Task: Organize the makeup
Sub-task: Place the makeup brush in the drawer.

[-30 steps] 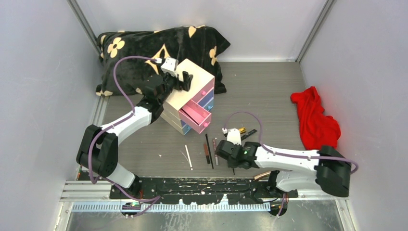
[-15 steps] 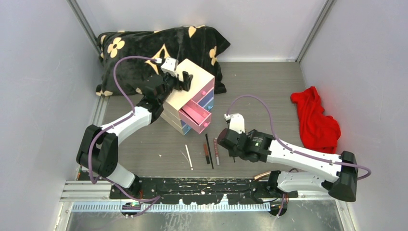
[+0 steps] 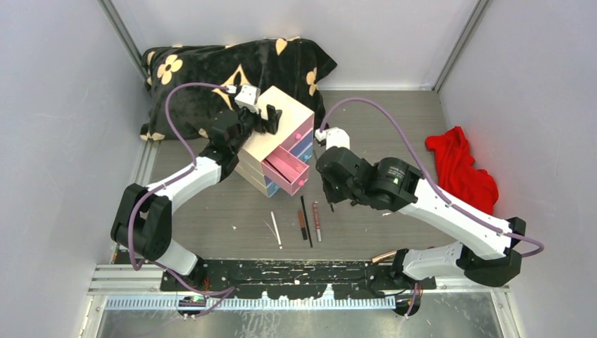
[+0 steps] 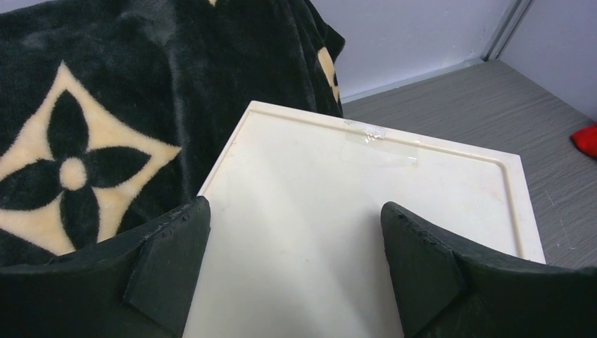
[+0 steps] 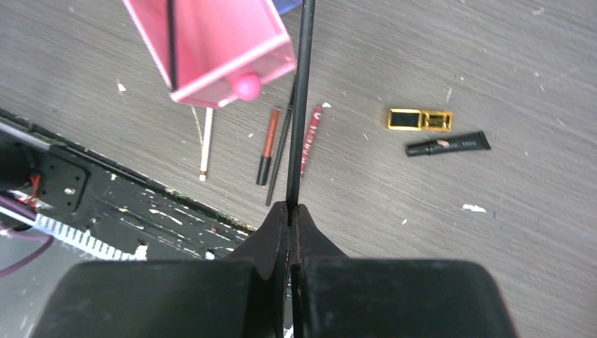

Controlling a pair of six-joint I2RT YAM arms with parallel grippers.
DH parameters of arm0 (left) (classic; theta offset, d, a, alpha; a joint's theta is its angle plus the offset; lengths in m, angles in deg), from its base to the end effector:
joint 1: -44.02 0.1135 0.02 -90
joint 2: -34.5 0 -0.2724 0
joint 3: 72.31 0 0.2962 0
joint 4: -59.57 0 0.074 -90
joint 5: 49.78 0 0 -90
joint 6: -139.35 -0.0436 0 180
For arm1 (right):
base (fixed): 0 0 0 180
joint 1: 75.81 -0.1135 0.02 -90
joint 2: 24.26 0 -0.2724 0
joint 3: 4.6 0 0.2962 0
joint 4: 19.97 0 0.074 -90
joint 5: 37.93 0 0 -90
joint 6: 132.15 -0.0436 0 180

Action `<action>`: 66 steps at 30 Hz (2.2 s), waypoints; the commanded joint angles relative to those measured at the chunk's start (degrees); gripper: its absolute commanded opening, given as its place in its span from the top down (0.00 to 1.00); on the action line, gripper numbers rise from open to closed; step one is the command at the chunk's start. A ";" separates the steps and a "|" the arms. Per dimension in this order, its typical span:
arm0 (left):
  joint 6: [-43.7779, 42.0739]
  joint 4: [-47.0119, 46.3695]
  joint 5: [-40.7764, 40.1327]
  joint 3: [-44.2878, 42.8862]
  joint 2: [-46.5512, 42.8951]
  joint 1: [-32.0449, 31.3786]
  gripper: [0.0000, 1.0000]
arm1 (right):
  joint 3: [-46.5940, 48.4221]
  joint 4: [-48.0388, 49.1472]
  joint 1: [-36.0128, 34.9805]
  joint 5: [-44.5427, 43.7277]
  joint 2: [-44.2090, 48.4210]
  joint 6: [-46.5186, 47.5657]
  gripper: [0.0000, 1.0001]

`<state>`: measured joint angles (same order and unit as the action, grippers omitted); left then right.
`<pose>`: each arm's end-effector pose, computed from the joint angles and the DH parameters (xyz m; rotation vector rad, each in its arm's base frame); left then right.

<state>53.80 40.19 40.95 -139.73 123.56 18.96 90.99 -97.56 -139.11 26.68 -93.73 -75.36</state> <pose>0.3697 -0.1735 0.2720 0.3006 1.5975 -0.4080 0.1340 0.2248 0.4103 -0.4339 2.3311 0.2619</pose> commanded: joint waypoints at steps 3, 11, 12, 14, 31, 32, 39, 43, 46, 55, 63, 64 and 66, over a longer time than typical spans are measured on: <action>5.10 24.14 -5.41 6.67 4.38 1.86 0.09 | 9.33 -0.86 5.18 14.16 -5.95 9.84 0.99; 5.25 23.54 -4.83 6.86 4.11 1.86 0.09 | 19.58 -4.17 10.36 26.47 -13.99 13.95 0.99; 5.30 23.52 -4.84 6.86 4.10 1.83 0.09 | 21.11 -4.67 10.80 27.82 -14.81 14.15 0.99; 5.24 23.51 -4.73 6.71 4.19 1.85 0.09 | 24.36 -5.61 11.48 30.52 -16.43 14.54 0.99; 5.49 23.16 -4.33 7.40 2.55 1.85 0.09 | 34.34 -17.76 14.88 42.44 -25.78 13.88 0.99; 5.43 23.08 -4.43 7.45 2.39 1.81 0.09 | 33.71 -17.76 15.16 42.37 -25.79 13.92 0.99; 5.52 22.76 -4.37 7.70 1.92 1.82 0.09 | 33.94 -17.76 16.33 41.48 -28.19 14.99 0.99; 5.56 22.57 -4.36 7.91 1.38 1.86 0.09 | 35.55 -17.76 17.14 42.57 -30.42 15.37 0.99; 5.82 22.38 -4.05 8.00 1.24 1.86 0.09 | 36.92 -17.73 17.52 42.90 -32.04 15.66 0.99; 5.64 22.35 -4.16 8.12 0.84 1.86 0.09 | 43.32 -17.67 19.90 44.04 -36.49 16.09 0.99; 5.71 22.28 -4.30 8.35 0.34 1.86 0.09 | 46.50 -17.67 21.16 45.92 -40.47 16.95 0.99; 5.69 22.28 -4.32 8.43 0.21 1.86 0.08 | 46.69 -17.67 21.20 46.09 -40.72 16.95 0.99; 5.73 22.28 -4.22 8.37 0.22 1.85 0.08 | 47.25 -17.67 21.21 46.30 -41.20 16.97 0.99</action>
<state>53.65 40.14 40.71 -136.95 119.47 19.29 135.42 -115.73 -117.98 71.12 -134.47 -59.78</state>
